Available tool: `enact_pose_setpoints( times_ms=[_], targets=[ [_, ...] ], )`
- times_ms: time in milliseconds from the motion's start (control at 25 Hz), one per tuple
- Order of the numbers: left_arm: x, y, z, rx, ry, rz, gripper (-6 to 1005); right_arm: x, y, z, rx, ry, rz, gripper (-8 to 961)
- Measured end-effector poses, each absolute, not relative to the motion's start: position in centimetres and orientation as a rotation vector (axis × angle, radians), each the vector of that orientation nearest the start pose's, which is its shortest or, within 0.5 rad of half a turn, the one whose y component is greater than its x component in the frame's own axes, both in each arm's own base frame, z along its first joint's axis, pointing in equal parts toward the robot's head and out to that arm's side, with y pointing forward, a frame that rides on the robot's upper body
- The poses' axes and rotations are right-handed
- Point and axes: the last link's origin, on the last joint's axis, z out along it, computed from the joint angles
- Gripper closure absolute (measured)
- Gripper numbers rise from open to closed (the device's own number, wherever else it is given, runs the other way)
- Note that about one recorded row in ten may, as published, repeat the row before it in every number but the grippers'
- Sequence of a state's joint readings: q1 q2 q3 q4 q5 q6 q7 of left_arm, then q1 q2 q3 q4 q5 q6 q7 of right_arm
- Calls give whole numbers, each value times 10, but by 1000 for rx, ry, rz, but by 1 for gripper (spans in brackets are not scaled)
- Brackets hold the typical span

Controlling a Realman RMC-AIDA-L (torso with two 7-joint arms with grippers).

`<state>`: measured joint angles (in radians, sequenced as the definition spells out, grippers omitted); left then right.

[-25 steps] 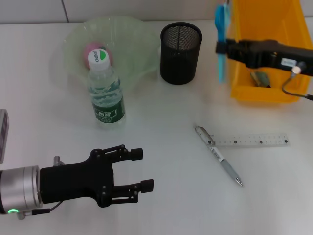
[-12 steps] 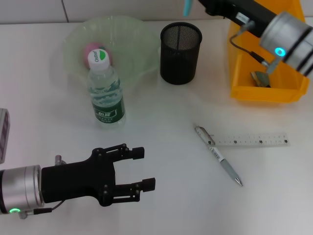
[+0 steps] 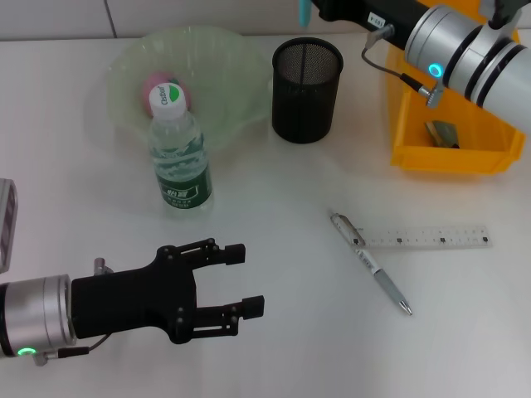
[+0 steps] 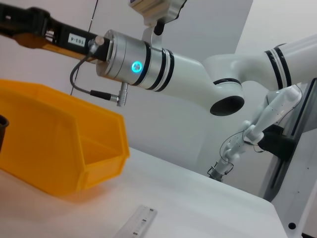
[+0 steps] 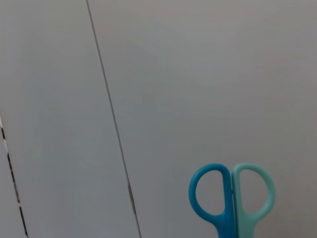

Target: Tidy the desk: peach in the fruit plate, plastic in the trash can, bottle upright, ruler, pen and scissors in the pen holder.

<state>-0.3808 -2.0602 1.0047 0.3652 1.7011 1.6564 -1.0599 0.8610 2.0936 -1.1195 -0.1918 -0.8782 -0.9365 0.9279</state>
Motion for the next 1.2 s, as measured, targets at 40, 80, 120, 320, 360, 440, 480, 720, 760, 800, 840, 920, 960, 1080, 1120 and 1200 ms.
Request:
enact_pose_setpoints(
  times_ms=[40, 80, 120, 320, 360, 440, 480, 720, 760, 800, 840, 920, 960, 1080, 1120, 1200],
  targets=[
    [-281, 243, -51, -2835, -596, -978, 197, 176, 442, -47, -2158, 634, 945, 596],
    [-281, 244, -50, -2834, -595, -977, 197, 176, 442, -48, -2160, 636, 934, 593],
    [-281, 244, -50, -2834, -593, -976, 197, 177, 443, -48, -2160, 638, 927, 591],
    [-281, 245, -50, -2832, -589, -976, 197, 180, 442, -49, -2156, 645, 915, 577],
    [-281, 245, -50, -2832, -589, -976, 197, 181, 442, -49, -2156, 645, 913, 575],
    [-281, 245, -50, -2831, -588, -976, 197, 182, 441, -49, -2155, 642, 908, 570],
    [-281, 245, -50, -2831, -588, -976, 197, 183, 441, -49, -2155, 642, 906, 567],
    [-281, 245, -50, -2830, -589, -977, 197, 188, 437, -48, -2147, 651, 920, 558],
    [-281, 245, -50, -2829, -591, -978, 197, 189, 436, -47, -2145, 653, 929, 558],
    [-281, 245, -50, -2829, -592, -979, 197, 191, 434, -46, -2141, 655, 940, 558],
    [-281, 245, -50, -2828, -593, -980, 197, 192, 433, -46, -2139, 654, 952, 558],
    [-281, 245, -50, -2829, -594, -982, 197, 193, 429, -44, -2137, 650, 978, 550],
    [-281, 244, -50, -2829, -593, -984, 197, 192, 427, -43, -2139, 642, 1001, 546],
    [-281, 244, -50, -2831, -592, -987, 197, 190, 420, -34, -2150, 630, 1085, 534],
    [-280, 244, -50, -2831, -592, -989, 197, 189, 417, -30, -2170, 623, 1112, 530],
    [-280, 244, -49, -2833, -591, -993, 197, 186, 411, -19, -2256, 605, 1127, 522]
  ],
)
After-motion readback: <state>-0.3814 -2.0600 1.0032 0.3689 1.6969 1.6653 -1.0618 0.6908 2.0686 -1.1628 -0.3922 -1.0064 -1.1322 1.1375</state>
